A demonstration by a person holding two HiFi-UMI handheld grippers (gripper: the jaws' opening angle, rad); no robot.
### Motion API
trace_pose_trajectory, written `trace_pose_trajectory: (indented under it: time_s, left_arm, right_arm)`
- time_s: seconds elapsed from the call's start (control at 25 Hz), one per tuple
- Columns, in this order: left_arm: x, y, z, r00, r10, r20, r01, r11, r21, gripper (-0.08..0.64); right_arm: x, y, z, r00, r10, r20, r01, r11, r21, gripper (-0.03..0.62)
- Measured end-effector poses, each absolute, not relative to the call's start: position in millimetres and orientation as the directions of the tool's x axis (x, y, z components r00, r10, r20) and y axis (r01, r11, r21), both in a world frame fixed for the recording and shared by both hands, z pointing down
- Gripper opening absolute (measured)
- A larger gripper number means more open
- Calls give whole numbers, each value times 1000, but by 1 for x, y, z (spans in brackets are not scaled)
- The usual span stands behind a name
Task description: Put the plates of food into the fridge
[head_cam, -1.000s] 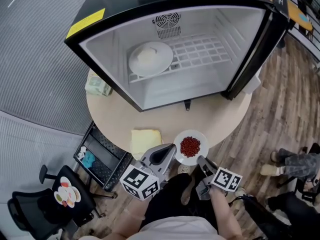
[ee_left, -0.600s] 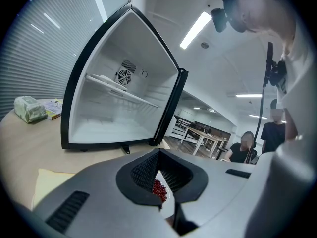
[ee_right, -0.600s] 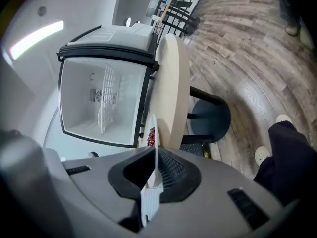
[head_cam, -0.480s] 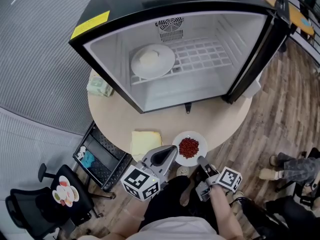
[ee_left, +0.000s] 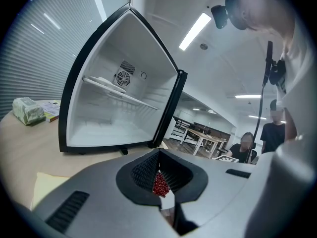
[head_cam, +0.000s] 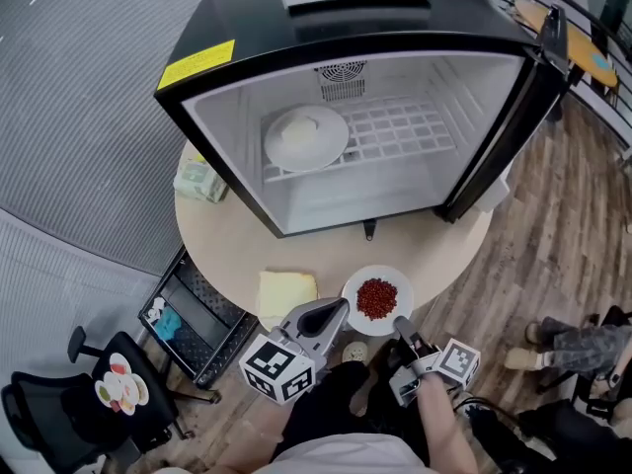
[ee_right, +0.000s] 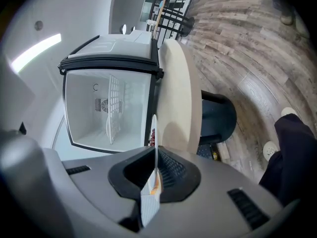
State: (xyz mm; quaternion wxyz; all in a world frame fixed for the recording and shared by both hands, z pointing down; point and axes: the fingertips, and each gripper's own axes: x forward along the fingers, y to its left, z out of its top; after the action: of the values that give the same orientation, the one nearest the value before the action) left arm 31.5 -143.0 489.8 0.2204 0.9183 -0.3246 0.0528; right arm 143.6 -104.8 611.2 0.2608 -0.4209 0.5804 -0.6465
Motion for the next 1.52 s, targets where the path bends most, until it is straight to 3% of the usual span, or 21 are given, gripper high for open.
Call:
trace_pose_trajectory:
  time_s: [0.28, 1.0, 1.52]
  left_arm:
    - [36, -151, 477, 792, -577, 200, -607, -706, 366, 5]
    - [30, -164, 441, 789, -603, 121, -606, -728, 322, 5]
    - [9, -164, 437, 740, -665, 98, -656, -683, 321, 5]
  right_arm:
    - [171, -130, 571, -441, -878, 186, -92, -162, -982, 20]
    - [220, -200, 462, -360, -931, 67, -111, -29, -993, 20]
    - [223, -278, 412, -340, -939, 59, -171, 0, -985, 20]
